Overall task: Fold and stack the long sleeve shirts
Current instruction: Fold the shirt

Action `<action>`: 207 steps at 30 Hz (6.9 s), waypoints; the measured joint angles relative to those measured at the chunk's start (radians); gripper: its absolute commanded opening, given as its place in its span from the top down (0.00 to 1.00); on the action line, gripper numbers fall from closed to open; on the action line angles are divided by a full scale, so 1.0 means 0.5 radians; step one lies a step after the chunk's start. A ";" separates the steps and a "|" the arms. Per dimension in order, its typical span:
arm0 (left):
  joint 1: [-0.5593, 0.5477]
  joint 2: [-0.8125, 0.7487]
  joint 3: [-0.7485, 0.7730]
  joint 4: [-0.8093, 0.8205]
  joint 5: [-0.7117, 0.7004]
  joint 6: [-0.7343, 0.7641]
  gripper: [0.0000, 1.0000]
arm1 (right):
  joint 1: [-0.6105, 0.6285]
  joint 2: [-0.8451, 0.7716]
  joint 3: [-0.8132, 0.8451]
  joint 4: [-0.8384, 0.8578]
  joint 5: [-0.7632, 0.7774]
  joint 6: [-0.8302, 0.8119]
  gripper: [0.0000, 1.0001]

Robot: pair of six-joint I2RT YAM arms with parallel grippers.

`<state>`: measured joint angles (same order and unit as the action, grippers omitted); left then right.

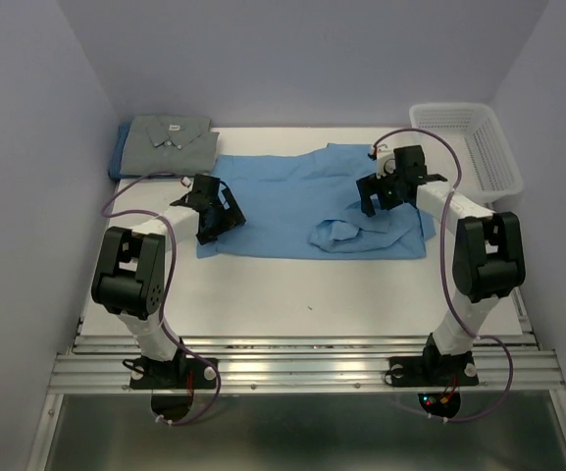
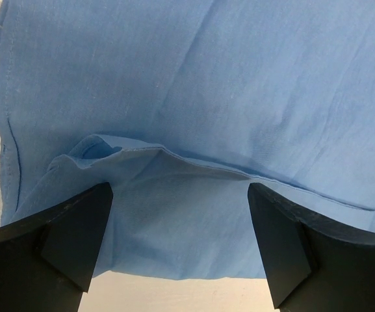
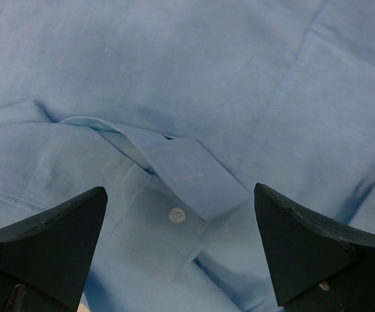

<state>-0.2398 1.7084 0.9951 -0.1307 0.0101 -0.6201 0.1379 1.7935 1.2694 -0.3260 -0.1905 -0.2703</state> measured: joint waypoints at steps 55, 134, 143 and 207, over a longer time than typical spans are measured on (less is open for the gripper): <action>-0.232 -0.206 0.324 0.023 0.282 0.054 0.01 | 0.002 -1.756 -1.305 0.025 -0.109 3.187 0.99; -1.814 1.269 1.880 -0.800 -0.681 -0.051 0.26 | 0.015 -1.869 -0.724 -0.435 1.437 1.984 0.00; -1.955 1.234 1.817 -0.912 -0.909 0.024 1.00 | 0.015 -1.869 -0.726 -0.432 1.520 1.954 0.00; -0.759 0.539 1.376 -1.357 -1.354 0.819 0.85 | 0.015 -1.646 -0.797 -0.231 1.305 1.524 0.00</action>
<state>-0.6193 1.9778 1.6833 -0.8093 -0.6670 -0.2108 0.1455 0.9707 0.8707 -0.4416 0.4622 0.4919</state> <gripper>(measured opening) 0.128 0.998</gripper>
